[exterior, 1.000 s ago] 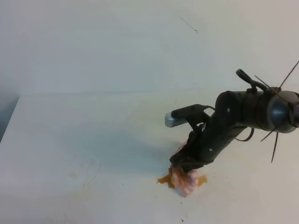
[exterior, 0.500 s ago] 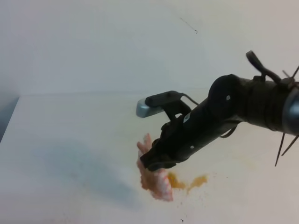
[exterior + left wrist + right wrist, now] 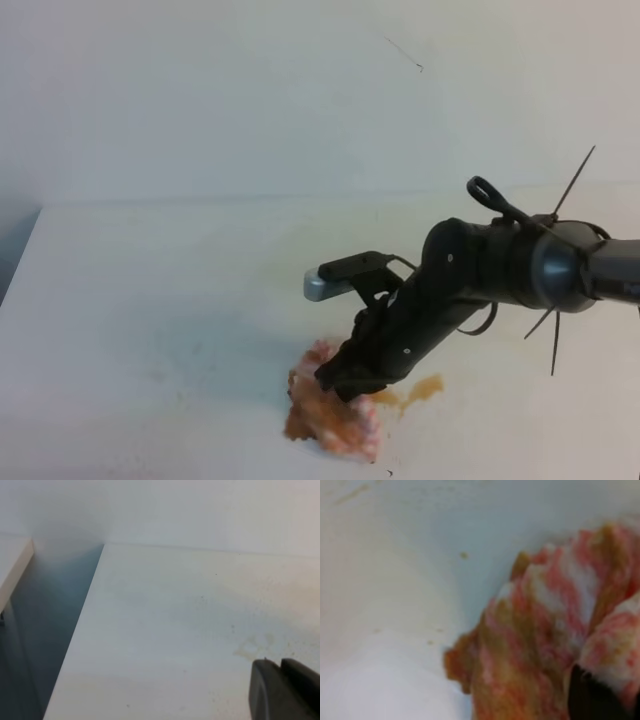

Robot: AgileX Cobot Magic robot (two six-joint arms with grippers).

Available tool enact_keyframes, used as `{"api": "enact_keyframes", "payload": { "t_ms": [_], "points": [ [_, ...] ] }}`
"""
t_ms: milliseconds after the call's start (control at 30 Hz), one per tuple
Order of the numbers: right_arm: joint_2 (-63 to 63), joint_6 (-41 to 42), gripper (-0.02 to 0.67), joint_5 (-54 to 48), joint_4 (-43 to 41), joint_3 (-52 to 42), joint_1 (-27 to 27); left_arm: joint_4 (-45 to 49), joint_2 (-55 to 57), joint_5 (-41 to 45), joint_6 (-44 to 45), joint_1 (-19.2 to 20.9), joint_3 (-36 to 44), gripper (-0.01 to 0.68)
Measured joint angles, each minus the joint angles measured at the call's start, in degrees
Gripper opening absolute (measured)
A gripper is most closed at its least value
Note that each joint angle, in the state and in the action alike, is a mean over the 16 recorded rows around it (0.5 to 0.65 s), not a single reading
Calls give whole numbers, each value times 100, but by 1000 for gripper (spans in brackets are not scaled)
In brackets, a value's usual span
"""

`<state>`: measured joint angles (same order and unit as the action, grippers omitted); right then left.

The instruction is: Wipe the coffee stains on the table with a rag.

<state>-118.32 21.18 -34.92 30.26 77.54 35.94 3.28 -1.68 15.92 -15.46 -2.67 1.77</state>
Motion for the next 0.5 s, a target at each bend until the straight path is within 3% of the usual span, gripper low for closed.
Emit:
{"api": "enact_keyframes", "payload": {
  "t_ms": [500],
  "points": [
    [217,-2152,34,-652,-3153,11,-467,0,0,0,0,0,0,0]
  ]
}}
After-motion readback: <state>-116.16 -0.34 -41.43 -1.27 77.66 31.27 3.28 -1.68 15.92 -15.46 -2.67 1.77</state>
